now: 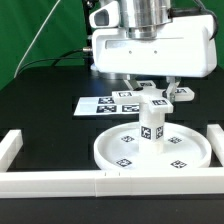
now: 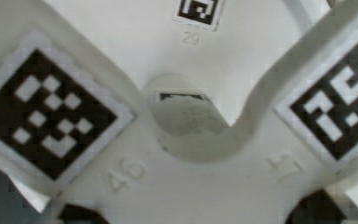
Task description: Assemble round table
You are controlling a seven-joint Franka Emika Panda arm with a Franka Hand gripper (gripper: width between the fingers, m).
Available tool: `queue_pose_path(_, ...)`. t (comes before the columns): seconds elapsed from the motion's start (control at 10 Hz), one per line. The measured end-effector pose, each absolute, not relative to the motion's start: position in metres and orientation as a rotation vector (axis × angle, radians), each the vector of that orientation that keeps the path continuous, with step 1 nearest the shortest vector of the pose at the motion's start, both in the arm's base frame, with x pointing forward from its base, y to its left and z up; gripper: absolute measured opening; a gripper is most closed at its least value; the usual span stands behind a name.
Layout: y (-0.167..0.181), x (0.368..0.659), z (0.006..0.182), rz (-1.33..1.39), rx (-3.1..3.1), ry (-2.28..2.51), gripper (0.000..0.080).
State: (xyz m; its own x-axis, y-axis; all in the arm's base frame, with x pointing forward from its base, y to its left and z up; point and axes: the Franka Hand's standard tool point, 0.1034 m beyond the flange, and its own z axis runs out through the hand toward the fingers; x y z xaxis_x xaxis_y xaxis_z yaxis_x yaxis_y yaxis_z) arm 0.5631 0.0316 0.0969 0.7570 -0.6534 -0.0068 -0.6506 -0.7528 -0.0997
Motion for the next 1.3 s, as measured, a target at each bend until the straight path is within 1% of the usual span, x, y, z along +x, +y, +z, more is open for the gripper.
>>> queue_pose_path(0.1, 0.031, 0.564, 0.097, -0.028, -2.735, 1.321, 0.0452)
queue_pose_path(0.4, 0.04, 0.564, 0.096, -0.054, -2.353, 1.86, 0.0451)
queue_pose_path(0.6, 0.04, 0.564, 0.096, -0.07, -2.252, 1.97, 0.0451)
queue_pose_path(0.7, 0.04, 0.564, 0.096, -0.07, -2.257, 1.966, 0.0526)
queue_pose_path(0.8, 0.04, 0.564, 0.095, -0.069, -2.263, 1.961, 0.0526)
queue_pose_path(0.9, 0.041, 0.562, 0.096, -0.045, -2.284, 1.945, 0.0611)
queue_pose_path(1.0, 0.043, 0.561, 0.107, 0.018, -2.314, 1.917, 0.0642)
queue_pose_path(1.3, 0.044, 0.569, 0.136, 0.064, -2.427, 1.74, 0.0648)
